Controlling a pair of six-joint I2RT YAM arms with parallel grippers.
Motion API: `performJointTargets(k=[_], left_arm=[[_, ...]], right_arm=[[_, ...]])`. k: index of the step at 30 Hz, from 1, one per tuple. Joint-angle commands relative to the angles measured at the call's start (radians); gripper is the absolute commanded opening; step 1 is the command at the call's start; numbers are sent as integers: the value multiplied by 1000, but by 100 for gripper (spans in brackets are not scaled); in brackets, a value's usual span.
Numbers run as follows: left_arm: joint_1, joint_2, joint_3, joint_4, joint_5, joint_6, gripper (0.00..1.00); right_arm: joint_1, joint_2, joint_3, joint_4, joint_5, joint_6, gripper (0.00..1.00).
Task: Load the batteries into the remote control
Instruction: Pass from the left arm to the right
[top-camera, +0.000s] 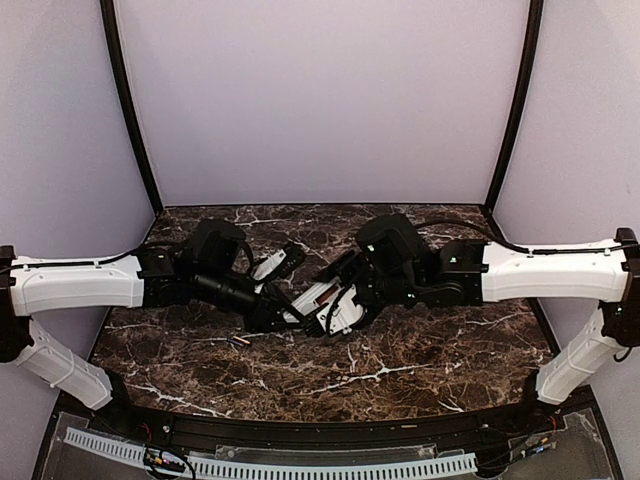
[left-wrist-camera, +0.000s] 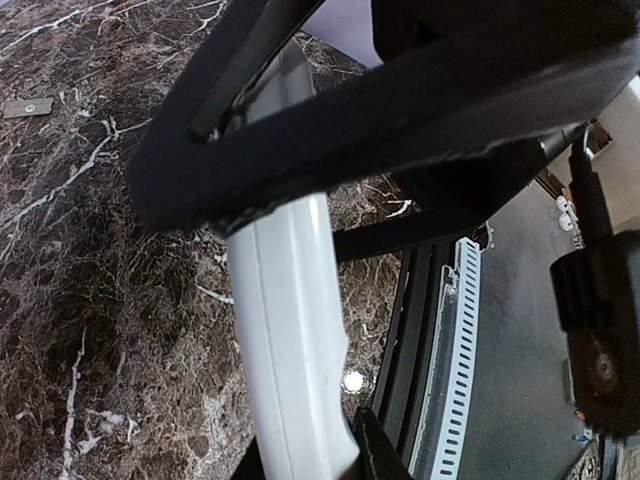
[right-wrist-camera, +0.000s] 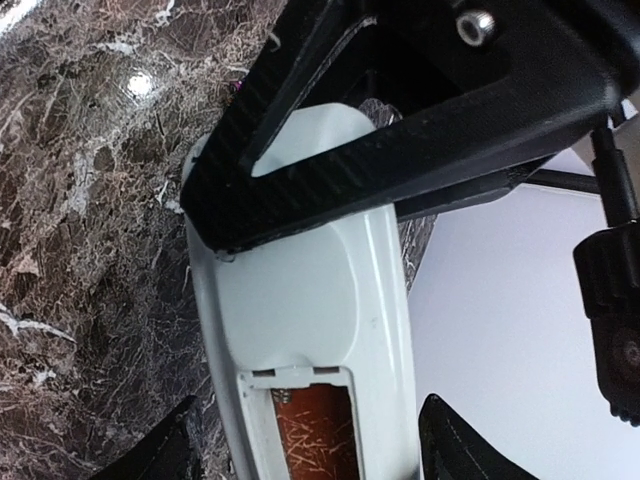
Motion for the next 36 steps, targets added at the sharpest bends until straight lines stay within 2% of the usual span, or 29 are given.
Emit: performJointTargets(k=[1, 8, 19, 20, 22, 23, 24, 26, 30, 36], left_arm=[[6, -6, 24, -20, 13, -8, 0], [6, 2, 27, -37, 11, 2, 0], [32, 22, 48, -70, 16, -1, 2], [43, 28, 53, -84, 14, -6, 8], [58, 38, 74, -107, 3, -21, 44], [62, 42, 78, -112, 4, -25, 52], [68, 44, 82, -119, 4, -26, 64], [76, 37, 79, -120, 11, -26, 75], [92, -5, 62, -112, 21, -26, 85], [146, -69, 45, -148, -86, -32, 87]], right_arm=[[15, 52, 45, 47, 60, 12, 67], [19, 68, 45, 56, 57, 46, 43], [21, 51, 37, -3, 32, 147, 15], [20, 50, 33, -12, 26, 168, 14], [21, 47, 19, -29, 18, 214, 13], [20, 45, 6, -34, 17, 239, 13], [19, 43, -8, -40, 15, 265, 12], [19, 41, -38, -49, 9, 331, 12], [17, 55, -101, -52, -54, 473, 11], [2, 141, -125, -65, -216, 669, 11]])
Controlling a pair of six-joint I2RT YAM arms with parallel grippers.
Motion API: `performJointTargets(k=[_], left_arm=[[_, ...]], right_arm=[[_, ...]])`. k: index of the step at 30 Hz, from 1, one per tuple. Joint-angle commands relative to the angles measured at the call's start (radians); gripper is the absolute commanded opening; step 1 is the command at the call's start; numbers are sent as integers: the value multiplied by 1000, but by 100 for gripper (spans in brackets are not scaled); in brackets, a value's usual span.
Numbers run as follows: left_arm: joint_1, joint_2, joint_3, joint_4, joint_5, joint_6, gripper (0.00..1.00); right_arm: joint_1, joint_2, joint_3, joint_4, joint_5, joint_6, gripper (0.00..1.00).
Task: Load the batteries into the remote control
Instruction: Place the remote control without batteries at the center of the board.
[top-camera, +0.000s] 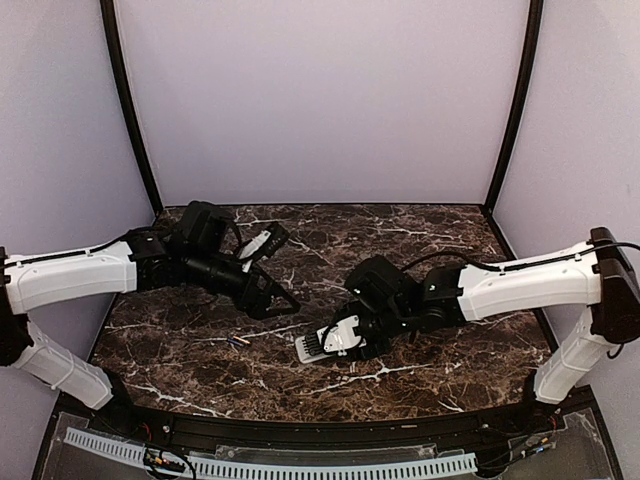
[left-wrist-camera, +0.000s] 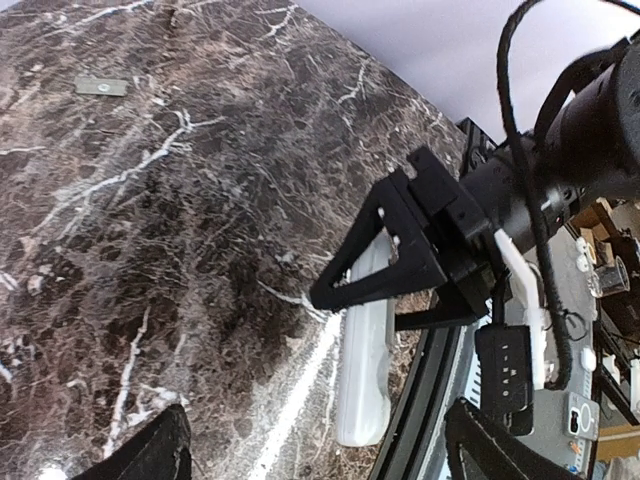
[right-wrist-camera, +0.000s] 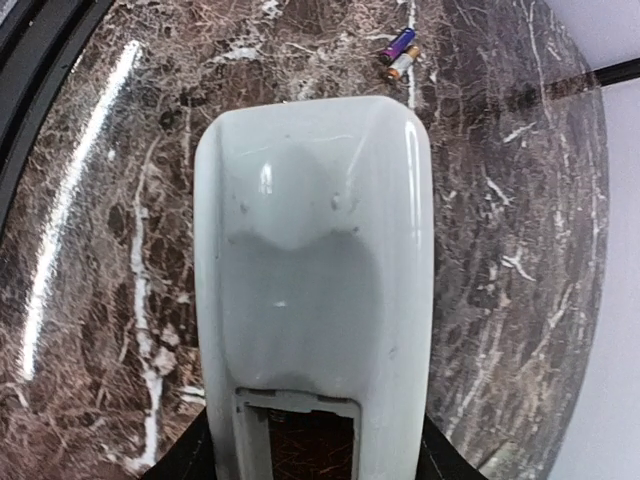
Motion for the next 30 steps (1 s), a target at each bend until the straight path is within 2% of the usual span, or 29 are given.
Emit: performJointTargets(k=[1, 4, 10, 15, 22, 30], left_arm=[[50, -75, -12, -60, -100, -6, 87], [77, -94, -12, -84, -190, -12, 87], [115, -122, -14, -125, -285, -15, 87], [120, -143, -18, -138, -324, -1, 87], [121, -148, -13, -142, -349, 20, 87], [122, -156, -6, -163, -358, 33, 87]], right_arm=[[-15, 71, 2, -27, -179, 210, 11], [-25, 126, 48, -108, -260, 267, 12], [-53, 246, 129, -207, -262, 391, 17], [-53, 290, 169, -214, -150, 443, 23], [-43, 331, 191, -229, -133, 426, 31], [-36, 356, 234, -261, -145, 413, 47]])
